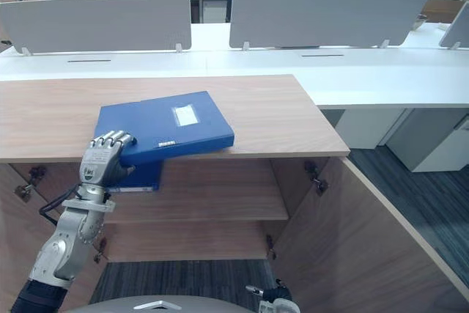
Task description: Walk over to the cabinet, pick up the folder, carry it to the office cabinet, place the folder inside the office cabinet, then close the office cabinet door
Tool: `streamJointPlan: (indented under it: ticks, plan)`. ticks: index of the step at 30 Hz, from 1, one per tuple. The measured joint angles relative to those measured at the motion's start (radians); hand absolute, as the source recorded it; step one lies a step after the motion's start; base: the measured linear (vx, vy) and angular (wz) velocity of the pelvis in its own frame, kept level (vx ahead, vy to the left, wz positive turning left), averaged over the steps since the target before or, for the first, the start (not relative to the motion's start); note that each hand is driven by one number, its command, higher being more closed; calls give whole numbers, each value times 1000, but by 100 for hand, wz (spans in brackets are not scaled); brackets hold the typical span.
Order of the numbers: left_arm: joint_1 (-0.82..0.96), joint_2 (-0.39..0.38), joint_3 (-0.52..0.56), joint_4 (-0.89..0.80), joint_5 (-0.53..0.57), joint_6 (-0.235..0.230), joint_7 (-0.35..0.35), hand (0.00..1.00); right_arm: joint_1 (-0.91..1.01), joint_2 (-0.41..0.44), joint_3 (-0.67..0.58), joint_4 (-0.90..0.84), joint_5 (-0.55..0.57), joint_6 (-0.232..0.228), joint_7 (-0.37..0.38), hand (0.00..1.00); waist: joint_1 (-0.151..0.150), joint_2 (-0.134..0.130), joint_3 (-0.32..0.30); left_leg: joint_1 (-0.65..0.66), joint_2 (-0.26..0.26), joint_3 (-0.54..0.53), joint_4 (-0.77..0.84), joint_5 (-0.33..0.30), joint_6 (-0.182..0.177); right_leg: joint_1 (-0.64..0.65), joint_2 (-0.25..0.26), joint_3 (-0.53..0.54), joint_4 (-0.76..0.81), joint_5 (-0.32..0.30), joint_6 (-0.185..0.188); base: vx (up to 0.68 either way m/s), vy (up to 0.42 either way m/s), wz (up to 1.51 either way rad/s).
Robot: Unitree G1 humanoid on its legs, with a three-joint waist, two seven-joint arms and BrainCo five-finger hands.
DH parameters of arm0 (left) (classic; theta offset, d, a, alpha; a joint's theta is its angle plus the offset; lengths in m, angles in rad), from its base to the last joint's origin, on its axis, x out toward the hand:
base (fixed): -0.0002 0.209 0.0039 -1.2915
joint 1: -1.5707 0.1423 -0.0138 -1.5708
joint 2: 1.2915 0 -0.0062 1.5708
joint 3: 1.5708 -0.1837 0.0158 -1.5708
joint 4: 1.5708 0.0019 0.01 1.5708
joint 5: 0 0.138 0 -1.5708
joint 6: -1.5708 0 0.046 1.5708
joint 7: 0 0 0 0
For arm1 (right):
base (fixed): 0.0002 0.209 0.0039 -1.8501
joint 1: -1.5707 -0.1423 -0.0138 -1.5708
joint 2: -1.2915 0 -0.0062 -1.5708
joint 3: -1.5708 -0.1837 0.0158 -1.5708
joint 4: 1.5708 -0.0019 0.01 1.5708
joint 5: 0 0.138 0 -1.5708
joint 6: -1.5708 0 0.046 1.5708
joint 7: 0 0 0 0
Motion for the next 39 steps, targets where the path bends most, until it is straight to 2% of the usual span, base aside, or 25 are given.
streamJointPlan:
  ticks: [6,11,14,18,24,30,34,39]
  plan:
    - [-7,9,19,-2,-2,-3,15,100,9,-1,-2,-11,1,0,4,0,-3,1,0,0,0,3,0,-6,-1,3,1,3,-9,0,-1,0,0,0]
    - [-10,16,12,-44,-62,-18,34,100,10,-3,-1,-10,2,-1,3,0,2,2,1,-2,0,5,1,-7,-1,-2,1,13,-5,2,-1,4,-2,-4]
    - [-9,2,-30,-119,-141,-47,35,100,9,-3,4,-11,3,-5,0,0,1,2,4,-4,-1,7,1,-6,-1,-8,1,22,2,2,-1,-18,-2,-5]
    - [2,-61,-83,-211,-258,-108,37,100,2,-18,36,-13,6,-10,-11,0,2,9,5,-9,0,23,1,-6,0,-32,2,47,20,2,-1,-39,1,-12]
    - [7,-127,-99,-300,-421,-141,66,100,24,-25,87,-75,10,-16,-20,0,-4,15,7,-22,0,23,1,-4,3,-50,2,53,35,1,-1,-43,-7,-3]
    - [25,-203,-98,-405,-596,-152,92,100,90,41,129,-336,38,-37,-53,0,-6,10,15,-32,-1,26,7,0,8,-75,2,58,47,4,0,-8,-3,-1]
    - [94,-257,-98,-451,-747,-188,130,100,155,99,143,-598,50,-78,-60,0,-7,1,23,-32,-1,56,7,-5,9,-91,3,87,45,11,3,-12,6,-20]
    - [181,-285,-97,-451,-913,-198,126,100,233,145,167,-907,109,-133,-62,0,-17,-7,34,-22,-1,98,7,-20,10,-103,3,124,40,15,7,-10,10,-23]
